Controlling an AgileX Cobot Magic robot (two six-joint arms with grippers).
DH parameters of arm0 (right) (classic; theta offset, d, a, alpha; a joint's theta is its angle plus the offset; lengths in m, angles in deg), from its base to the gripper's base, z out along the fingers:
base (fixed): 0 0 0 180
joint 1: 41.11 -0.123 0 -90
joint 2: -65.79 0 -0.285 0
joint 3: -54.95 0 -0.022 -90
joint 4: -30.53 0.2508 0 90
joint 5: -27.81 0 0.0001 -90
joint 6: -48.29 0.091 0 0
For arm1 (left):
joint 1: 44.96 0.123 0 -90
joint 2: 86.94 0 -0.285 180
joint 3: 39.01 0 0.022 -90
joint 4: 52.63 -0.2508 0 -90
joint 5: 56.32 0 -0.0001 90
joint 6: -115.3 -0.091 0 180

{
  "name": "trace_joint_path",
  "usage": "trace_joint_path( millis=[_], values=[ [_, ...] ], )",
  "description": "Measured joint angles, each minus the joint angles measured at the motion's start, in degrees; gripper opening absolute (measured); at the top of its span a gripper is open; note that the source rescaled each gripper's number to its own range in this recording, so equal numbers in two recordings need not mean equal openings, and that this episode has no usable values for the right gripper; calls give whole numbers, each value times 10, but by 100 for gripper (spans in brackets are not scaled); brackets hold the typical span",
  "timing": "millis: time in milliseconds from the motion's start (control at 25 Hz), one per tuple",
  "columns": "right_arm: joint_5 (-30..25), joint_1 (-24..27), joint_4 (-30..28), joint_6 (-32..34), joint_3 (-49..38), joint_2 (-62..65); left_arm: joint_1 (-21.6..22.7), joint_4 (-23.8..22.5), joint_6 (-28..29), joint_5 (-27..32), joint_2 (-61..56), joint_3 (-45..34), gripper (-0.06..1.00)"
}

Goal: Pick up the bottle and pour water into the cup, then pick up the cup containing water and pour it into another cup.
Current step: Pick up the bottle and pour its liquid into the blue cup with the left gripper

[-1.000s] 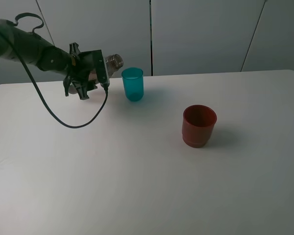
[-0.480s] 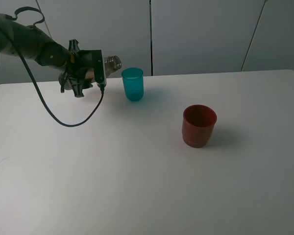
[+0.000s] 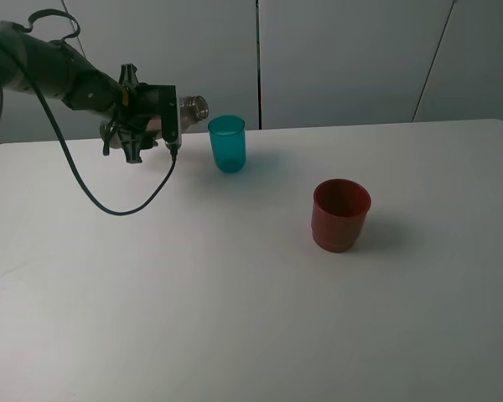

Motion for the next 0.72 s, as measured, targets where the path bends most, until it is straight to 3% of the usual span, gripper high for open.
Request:
trace_joint_path(
  millis=[280, 720],
  values=[
    [0, 0, 0, -3, 0, 0, -5, -4, 0, 27, 1, 21, 3],
    [0, 0, 0, 0, 0, 0, -24, -52, 18, 59, 10, 51, 3]
  ],
)
